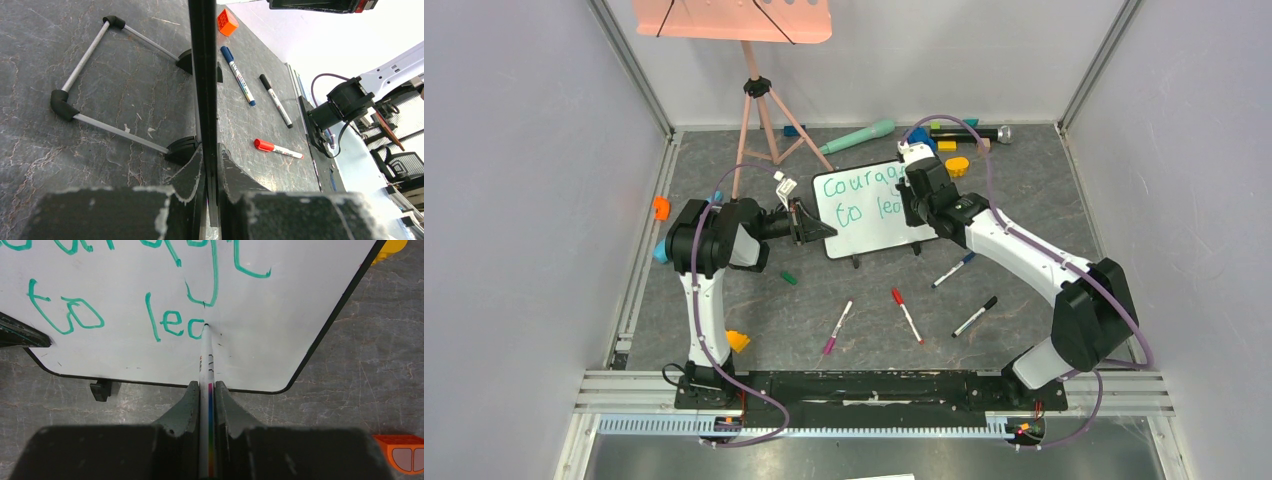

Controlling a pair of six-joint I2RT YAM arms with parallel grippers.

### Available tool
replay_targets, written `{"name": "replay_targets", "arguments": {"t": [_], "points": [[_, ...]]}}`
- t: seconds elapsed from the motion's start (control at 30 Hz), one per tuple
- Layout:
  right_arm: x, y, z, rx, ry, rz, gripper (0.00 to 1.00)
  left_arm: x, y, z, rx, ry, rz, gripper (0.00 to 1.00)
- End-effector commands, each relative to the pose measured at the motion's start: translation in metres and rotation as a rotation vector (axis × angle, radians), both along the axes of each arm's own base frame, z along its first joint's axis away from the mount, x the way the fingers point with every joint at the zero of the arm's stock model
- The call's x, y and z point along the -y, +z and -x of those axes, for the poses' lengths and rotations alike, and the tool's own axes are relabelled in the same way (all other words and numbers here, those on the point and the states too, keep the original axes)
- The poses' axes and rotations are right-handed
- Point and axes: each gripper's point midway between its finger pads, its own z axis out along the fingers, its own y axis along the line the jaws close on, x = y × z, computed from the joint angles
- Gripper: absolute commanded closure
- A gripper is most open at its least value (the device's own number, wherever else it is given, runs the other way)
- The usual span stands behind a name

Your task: Write a sentence on the whiteboard

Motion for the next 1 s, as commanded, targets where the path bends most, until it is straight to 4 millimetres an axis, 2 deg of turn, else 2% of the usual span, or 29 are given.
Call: {"name": "replay_targets", "arguments": {"t": [0.0, 0.27, 0.43, 0.6, 0.8, 0.97], "points": [[-0.001, 0.019, -0.018, 0.073, -0.025, -0.023, 1.00, 0.004, 0.012, -0.002, 0.172, -0.023, 0.000, 0.98], [0.008, -0.007, -0.003, 0.019, -0.034, -0.001, 1.00, 0.004, 0.012, -0.003, 0.173, -0.023, 0.000, 0.98], [0.014, -0.011, 0.001, 0.016, -0.043, 0.015, 1.00, 0.004, 0.012, -0.003, 0.173, -0.024, 0.000, 0.98], [0.015, -0.001, 0.000, 0.033, -0.044, -0.001, 1.00, 0.004, 0.012, -0.003, 0.171, -0.023, 0.000, 0.98], [0.006, 0.027, 0.004, 0.075, 0.025, -0.058, 1.00, 0.003, 0.012, -0.003, 0.172, -0.023, 0.000, 0.98], [0.010, 0.038, 0.009, 0.106, 0.030, -0.063, 1.00, 0.004, 0.012, -0.002, 0.172, -0.025, 0.000, 0.98]]}}
